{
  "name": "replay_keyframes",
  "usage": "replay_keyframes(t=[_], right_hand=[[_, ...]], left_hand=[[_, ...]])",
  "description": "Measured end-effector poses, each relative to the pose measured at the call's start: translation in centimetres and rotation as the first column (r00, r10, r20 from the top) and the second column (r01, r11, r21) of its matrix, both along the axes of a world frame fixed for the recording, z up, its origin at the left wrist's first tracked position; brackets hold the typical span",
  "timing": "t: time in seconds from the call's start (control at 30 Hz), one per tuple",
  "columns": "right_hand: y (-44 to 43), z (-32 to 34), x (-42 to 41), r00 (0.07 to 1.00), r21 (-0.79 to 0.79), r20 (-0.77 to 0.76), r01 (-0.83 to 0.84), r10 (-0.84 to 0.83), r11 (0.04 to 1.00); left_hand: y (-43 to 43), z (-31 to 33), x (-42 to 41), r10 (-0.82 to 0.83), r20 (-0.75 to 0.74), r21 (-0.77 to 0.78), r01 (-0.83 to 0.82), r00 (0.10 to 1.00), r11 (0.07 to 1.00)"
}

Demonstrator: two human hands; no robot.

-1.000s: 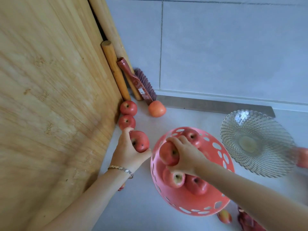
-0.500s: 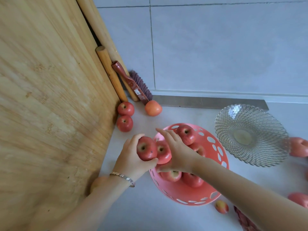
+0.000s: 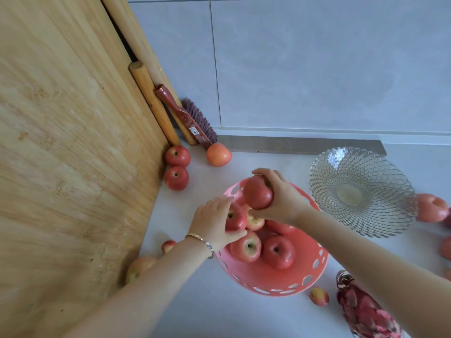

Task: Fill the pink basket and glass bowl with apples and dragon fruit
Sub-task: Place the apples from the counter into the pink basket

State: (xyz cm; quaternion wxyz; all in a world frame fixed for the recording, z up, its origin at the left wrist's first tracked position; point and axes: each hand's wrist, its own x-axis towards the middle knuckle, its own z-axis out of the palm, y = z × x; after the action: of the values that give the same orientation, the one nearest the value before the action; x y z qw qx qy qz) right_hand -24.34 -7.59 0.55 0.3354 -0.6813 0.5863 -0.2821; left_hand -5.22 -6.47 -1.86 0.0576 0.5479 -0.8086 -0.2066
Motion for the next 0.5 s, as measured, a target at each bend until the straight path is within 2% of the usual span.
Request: replay_keyframes(t=[0.07, 0.1, 0.2, 0.3, 0.37, 0.43, 0.5], right_hand=[[-1.0, 0.0, 0.6, 0.996, 0.029, -0.026, -0.087, 0.088, 0.996], [-1.5, -0.1, 0.9, 0.987, 0.043, -0.057, -0.145, 0.147, 0.989], [-3.1, -0.5, 1.3, 0.919, 0.119, -0.225, -0.303, 0.323, 0.946], [-4.3, -0.8, 0.8, 0.828, 0.19, -0.366, -0.379, 0.424, 0.905], [-4.7, -1.1, 0.9, 0.738, 0.154, -0.495, -0.445, 0.459, 0.882], [-5.0, -1.3, 1.4, 0.601, 0.089, -0.666, -0.523, 0.441, 0.848], [-5.1, -1.4, 1.7, 0.523, 0.066, -0.751, -0.548, 0.403, 0.834]], left_hand=[[0.2, -1.0, -0.3, 0.002, 0.111, -0.01, -0.001, 0.994, 1.0], [0.4, -1.3, -0.4, 0.02, 0.096, -0.017, -0.019, 0.995, 1.0], [0.6, -1.5, -0.4, 0.063, -0.085, -0.039, -0.066, 0.994, 0.997], [1.2, -1.5, -0.3, 0.076, -0.184, -0.071, -0.09, 0.98, 0.993], [1.6, -1.6, -0.3, 0.088, -0.217, -0.06, -0.103, 0.972, 0.993], [1.8, -1.6, -0.1, 0.101, -0.23, -0.035, -0.112, 0.968, 0.993], [1.8, -1.6, 0.0, 0.093, -0.224, -0.037, -0.104, 0.97, 0.994]])
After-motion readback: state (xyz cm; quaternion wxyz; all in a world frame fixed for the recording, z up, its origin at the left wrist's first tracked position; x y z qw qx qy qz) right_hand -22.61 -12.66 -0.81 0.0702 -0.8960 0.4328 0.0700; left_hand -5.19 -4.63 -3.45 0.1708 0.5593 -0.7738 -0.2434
